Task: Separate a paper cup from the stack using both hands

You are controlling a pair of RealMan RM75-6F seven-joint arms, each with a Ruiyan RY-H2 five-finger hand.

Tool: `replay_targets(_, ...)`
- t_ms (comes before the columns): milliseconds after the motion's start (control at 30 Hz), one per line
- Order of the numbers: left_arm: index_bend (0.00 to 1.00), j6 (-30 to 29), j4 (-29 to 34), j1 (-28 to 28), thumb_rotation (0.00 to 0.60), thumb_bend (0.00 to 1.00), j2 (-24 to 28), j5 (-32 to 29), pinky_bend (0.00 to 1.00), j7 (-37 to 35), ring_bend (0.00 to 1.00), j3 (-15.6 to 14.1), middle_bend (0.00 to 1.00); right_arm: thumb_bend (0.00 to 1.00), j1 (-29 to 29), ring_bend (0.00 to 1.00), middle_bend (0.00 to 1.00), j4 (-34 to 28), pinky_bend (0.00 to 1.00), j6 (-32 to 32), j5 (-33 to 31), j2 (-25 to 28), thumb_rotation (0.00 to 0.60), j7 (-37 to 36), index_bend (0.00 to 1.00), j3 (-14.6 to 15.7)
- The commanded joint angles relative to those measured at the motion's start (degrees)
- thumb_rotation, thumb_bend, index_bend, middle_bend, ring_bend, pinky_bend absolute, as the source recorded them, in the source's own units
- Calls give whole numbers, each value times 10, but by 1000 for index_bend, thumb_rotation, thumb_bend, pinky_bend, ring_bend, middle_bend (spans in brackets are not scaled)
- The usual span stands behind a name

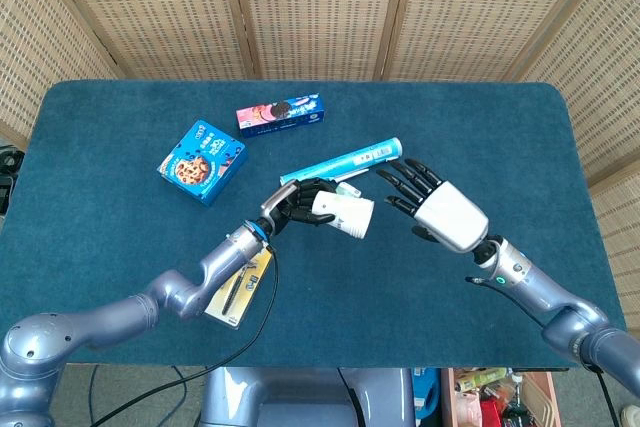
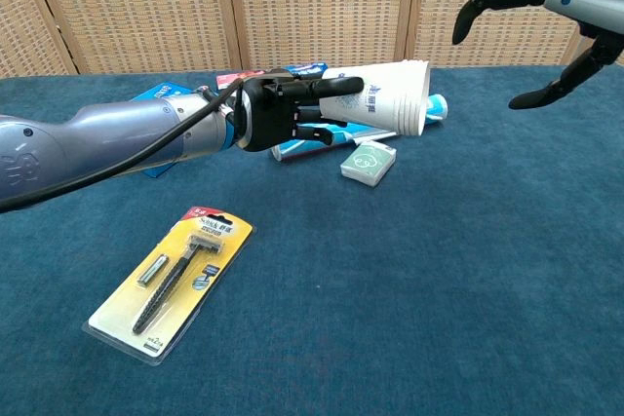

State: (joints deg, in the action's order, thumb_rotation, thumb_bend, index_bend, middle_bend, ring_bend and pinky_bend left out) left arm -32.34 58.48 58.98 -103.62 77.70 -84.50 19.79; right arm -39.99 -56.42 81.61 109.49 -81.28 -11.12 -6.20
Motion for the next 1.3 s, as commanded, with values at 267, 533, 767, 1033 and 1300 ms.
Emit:
replay_targets(267,526,-2,-10,4,600,78,-7,8,625,-16,546,-3,464,119,-31,49,162,-2,194,-10,-2,-16,600,5,405,7)
replay_targets(533,526,-3,-13,6,600,78,-10,12,625,-23,546,-7,464,226,-64,60,183,3,202,-27,-5,-28,600,11,460,8)
replay_targets(767,526,-2,-15,7,600,78,-8,14,625,-30,546,-10,464,328,-78,64,194,-2,202,-21,-6,-33,600,16,507,12)
replay_targets(1033,526,-1,-18,11,600,78,-7,17,625,-35,546,-14,464,353,-82,68,204,-4,211,-19,-13,-34,600,22,531,20)
replay_targets(1300,526,0,-17,12,600,78,-8,18,625,-42,546,-17,464,404,-88,79,219,1,211,-23,-21,-40,600,25,585,26)
